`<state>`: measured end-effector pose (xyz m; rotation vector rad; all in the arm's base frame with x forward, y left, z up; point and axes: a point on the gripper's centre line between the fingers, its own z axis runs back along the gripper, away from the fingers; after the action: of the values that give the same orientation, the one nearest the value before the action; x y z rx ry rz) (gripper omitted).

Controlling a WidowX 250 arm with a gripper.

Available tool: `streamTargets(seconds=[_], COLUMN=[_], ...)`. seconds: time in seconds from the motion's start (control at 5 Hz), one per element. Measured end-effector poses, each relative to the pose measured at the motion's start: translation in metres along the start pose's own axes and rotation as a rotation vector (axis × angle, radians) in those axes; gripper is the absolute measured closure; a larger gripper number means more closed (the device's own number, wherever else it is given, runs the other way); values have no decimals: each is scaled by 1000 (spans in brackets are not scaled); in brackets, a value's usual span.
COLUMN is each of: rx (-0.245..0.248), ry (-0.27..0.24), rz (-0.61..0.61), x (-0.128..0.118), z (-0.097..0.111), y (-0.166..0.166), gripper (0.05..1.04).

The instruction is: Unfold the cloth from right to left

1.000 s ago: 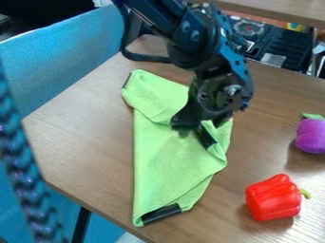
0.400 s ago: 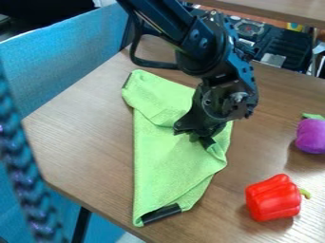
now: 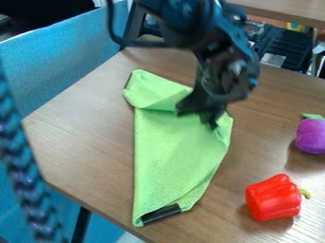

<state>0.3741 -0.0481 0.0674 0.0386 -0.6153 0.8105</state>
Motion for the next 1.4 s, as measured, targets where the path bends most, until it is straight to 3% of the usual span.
streamTargets(seconds=[0.2,0.4,0.6,0.8,1.0,1.4], rx=[86,172,222,213,252,287], ry=[63,186,314,334,365,317], rz=[64,71,92,22,-28,-122], x=[18,22,28,30,42,74], z=[6,10,18,28,27,18], y=[32,62,91,109,135,183], gripper=[1004,1004,1004,1004,1004,1004])
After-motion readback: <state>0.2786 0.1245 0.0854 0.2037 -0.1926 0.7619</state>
